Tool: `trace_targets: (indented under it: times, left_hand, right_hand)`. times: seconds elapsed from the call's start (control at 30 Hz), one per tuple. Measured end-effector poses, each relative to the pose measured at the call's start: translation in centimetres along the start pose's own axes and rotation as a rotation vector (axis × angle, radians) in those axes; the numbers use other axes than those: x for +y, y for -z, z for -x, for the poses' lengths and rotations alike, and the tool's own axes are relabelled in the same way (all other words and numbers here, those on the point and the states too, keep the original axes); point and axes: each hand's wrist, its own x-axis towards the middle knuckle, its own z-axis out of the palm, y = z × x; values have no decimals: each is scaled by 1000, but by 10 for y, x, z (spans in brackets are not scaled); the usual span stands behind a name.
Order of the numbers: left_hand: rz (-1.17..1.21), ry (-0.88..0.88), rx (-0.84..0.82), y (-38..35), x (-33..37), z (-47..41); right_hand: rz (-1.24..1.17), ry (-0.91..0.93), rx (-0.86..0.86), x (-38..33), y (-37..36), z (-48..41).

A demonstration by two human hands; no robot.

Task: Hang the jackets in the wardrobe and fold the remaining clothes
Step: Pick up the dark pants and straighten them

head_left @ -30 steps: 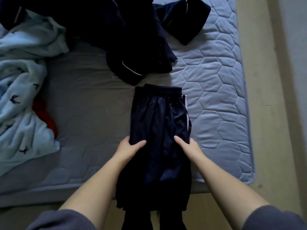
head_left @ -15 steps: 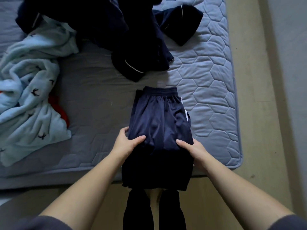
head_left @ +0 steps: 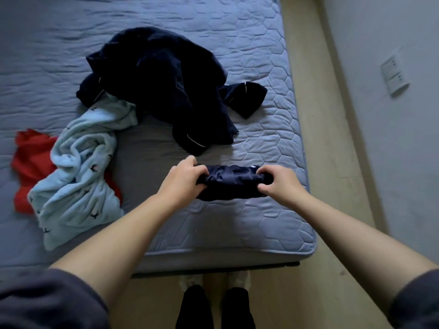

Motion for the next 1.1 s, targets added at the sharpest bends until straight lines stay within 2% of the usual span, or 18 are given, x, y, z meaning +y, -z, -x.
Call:
trace_targets:
  times: [0.07, 0.13, 0.23, 0.3, 0.37, 0.43, 0.6, 0.73, 0.8, 0.87, 1.0, 1.1]
  left_hand:
    - [-53, -81, 113, 11, 1, -9]
    - [-87, -138, 147, 18, 1, -15]
    - [-177, -218, 148, 13, 0, -11]
    - [-224, -336, 125, -4, -2, 1]
    - [-295, -446, 43, -33, -6, 19]
    - [-353, -477, -88, -73, -14, 40]
    - [-398, -370, -502, -174, -32, 92]
    - [-300, -338, -631, -209, -45, 113]
    - [-206, -253, -613, -214, -51, 111]
    - [-106, -105, -475, -216, -57, 101]
    - [186, 387, -102, -218, -59, 65]
    - [517, 700, -72, -222, -58, 36]
  right_hand:
    - [-13, 39, 96, -5, 7, -10]
    - [-13, 101, 139, -7, 12, -14]
    - [138, 249, 114, -4, 2, -4]
    - [267, 392, 79, 3, -19, 12]
    - [410, 462, 28, 16, -51, 32]
    - [495, 478, -42, 31, -87, 51]
    - [586, 365, -302, 69, -172, 90]
    - [535, 322, -531, 97, -212, 106]
    - [453, 225, -525, 105, -217, 104]
    - [297, 39, -408, 112, -219, 94]
    - [-145, -269, -30, 109, -220, 54]
    - [-408, -413, 3, 98, -226, 20]
